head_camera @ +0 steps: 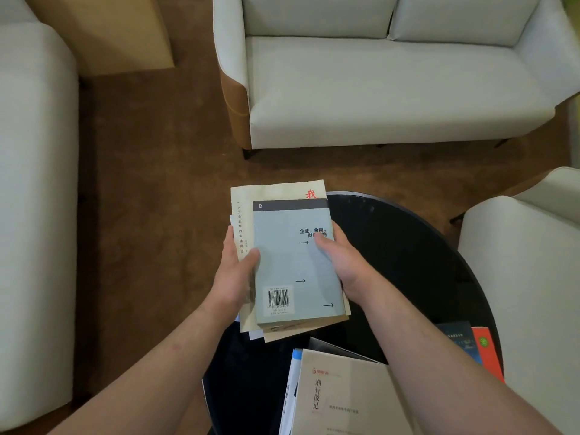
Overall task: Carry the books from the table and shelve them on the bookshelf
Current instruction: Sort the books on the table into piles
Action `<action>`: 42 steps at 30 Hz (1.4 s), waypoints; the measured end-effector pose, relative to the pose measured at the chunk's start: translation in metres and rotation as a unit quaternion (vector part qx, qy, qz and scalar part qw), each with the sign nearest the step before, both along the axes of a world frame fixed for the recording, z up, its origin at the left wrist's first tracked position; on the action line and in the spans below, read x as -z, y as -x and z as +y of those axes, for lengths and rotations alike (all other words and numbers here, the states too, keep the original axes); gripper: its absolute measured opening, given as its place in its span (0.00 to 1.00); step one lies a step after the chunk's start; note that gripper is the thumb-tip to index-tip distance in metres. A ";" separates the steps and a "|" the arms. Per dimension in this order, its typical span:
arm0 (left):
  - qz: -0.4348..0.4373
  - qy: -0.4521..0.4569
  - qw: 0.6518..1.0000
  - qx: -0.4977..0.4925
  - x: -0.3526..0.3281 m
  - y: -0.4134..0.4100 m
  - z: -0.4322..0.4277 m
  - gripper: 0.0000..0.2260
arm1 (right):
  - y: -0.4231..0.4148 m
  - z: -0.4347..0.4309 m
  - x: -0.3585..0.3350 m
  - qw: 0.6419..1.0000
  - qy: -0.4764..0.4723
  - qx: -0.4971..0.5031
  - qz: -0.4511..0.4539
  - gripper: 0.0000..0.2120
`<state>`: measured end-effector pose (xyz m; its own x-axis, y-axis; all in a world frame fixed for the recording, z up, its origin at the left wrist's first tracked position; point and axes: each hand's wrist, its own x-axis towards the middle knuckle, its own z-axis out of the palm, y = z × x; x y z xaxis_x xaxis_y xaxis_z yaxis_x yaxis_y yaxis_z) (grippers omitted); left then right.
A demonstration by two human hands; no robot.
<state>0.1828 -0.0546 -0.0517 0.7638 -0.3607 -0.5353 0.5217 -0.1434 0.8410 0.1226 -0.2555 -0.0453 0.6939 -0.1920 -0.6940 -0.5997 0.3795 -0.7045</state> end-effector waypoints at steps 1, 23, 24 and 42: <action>0.009 0.011 1.000 -0.007 0.002 0.000 0.000 0.20 | 0.001 -0.003 0.001 1.000 -0.021 0.006 0.005 0.19; 0.010 -0.155 0.988 -0.009 -0.001 0.024 0.012 0.25 | 0.044 0.009 -0.020 0.961 0.219 -0.098 0.139 0.09; 0.012 -0.164 0.986 -0.005 -0.002 0.023 0.012 0.27 | 0.046 0.012 -0.022 0.962 0.215 -0.097 0.138 0.08; 0.016 -0.116 0.990 0.078 0.001 0.014 0.019 0.36 | 0.036 0.027 -0.030 0.981 0.142 -0.107 0.080 0.32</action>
